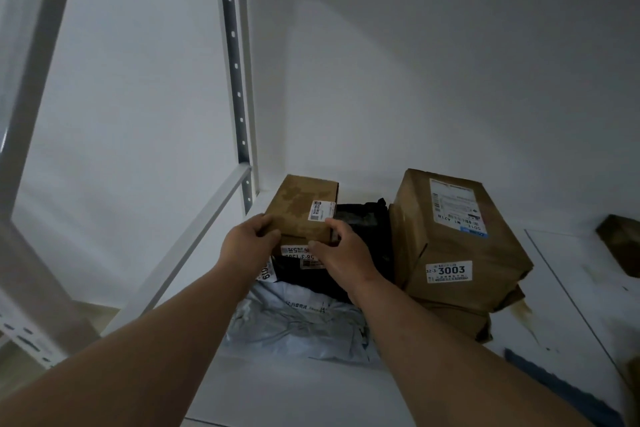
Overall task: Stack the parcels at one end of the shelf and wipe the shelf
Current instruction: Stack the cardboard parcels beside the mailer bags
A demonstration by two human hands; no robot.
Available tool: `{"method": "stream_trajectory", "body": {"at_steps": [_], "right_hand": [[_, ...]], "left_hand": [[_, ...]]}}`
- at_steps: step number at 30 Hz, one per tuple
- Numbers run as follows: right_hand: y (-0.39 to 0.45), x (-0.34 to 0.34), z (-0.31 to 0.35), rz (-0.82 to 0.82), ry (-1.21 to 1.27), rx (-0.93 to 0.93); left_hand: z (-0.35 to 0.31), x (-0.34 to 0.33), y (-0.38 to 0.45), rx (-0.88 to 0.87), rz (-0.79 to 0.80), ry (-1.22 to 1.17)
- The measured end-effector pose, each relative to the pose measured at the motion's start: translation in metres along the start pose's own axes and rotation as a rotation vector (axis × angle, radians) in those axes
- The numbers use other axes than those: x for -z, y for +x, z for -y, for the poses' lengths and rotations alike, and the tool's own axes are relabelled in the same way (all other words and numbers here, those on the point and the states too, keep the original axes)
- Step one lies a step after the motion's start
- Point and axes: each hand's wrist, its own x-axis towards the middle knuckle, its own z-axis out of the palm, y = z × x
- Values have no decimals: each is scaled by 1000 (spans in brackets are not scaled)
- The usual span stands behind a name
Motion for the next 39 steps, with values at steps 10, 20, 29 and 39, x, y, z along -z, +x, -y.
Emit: {"method": "stream_trajectory", "body": {"at_steps": [10,20,29,39], "right_hand": [[-5,24,-7,-138,-207,-202],[-11,23,-16,-261,-360,-151],[-9,18,-20,10,-599,-290],[-10,28,-14,59,-555,-105]], "left_hand": [[-11,-46,-12,-87,106,106],[-2,-55,-8,-247,88,287],[14,-64,-10,-208,166,454],[4,-63,-4,-220,20,458]]}}
